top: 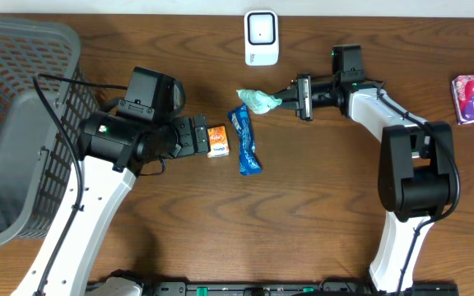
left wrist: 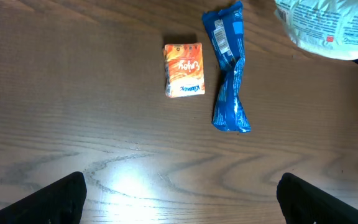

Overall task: Scan the item barcode
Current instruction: 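Lift the green pack and hold it in front of the scanner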

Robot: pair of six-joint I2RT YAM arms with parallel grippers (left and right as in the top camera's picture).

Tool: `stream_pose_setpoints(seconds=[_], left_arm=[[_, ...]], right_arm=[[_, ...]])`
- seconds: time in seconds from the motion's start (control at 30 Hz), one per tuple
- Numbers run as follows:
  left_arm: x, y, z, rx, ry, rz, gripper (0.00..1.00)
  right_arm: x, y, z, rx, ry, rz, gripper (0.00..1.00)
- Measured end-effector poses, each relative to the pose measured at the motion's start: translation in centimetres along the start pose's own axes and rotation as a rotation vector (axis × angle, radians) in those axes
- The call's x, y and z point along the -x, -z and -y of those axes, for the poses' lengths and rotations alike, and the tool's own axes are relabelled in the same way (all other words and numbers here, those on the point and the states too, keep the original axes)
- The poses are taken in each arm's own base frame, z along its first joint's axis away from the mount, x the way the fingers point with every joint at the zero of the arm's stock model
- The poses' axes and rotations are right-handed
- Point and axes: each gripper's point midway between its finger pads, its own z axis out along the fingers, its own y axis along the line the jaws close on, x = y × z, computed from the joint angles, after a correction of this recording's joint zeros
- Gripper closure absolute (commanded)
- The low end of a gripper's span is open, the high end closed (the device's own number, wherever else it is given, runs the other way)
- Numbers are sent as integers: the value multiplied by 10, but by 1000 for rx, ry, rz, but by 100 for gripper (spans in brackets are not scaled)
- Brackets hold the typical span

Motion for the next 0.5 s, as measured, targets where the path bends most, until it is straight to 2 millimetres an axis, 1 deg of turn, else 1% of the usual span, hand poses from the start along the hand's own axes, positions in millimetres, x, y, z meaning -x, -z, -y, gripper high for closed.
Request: stream_pose_setpoints(seconds=[0.07, 0.17, 0.27, 0.33, 0.4, 0.47, 0.5], left_arm=[[0, 0, 0, 0, 0, 0, 2], [0, 0, 0, 0, 0, 0, 2], [0, 0, 0, 0, 0, 1, 2], [0, 0, 0, 1, 0, -1, 2], [0, 0, 0, 0, 0, 0, 2], [0, 0, 0, 0, 0, 0, 2], [0, 0, 0, 0, 0, -1, 2]], right_arm=[[0, 4, -6, 10, 9, 2, 99], [0, 15, -22, 37, 63, 15, 99], [-2, 30, -38, 70, 113, 29, 99], [-4, 44, -50, 96, 174, 47, 99], [-5, 56, -57, 116, 219, 62, 99], [-5, 61, -62, 129, 273, 79, 99], [-6, 62, -67, 138, 332, 94, 99]])
